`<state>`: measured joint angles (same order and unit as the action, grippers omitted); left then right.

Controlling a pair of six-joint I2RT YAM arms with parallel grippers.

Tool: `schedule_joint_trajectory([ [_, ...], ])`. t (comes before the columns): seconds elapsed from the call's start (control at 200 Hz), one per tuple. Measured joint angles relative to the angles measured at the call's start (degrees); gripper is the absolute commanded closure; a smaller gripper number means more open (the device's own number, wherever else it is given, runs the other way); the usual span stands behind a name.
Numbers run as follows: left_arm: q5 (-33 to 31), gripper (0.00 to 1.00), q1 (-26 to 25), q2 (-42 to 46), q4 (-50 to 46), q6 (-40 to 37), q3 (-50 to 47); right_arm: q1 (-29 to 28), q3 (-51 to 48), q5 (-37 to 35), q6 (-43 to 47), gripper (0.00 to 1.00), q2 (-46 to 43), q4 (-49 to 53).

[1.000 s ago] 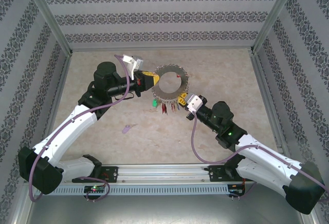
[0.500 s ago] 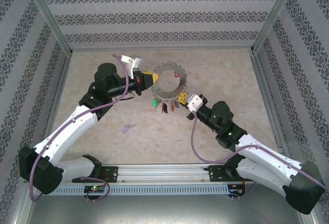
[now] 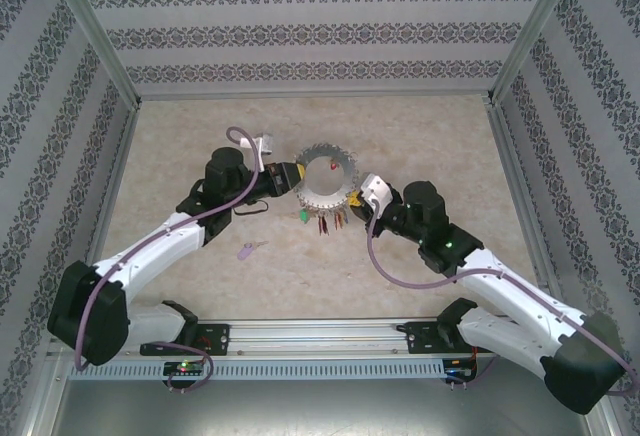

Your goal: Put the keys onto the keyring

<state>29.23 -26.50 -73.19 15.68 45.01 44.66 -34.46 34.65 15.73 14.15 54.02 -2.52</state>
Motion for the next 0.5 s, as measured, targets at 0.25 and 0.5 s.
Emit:
schedule_joint_trajectory([
  [0.25, -0.7, 0.55, 0.0, -4.4, 2.0, 7.1, -4.3, 2.6, 4.6, 6.1, -1.0, 1.00, 4.3, 9.1],
  [0.5, -1.8, 0.46, 0.0, -3.9, 2.8, 8.0, -6.8, 5.3, 8.7, 9.4, -0.7, 1.00, 8.9, 15.8],
])
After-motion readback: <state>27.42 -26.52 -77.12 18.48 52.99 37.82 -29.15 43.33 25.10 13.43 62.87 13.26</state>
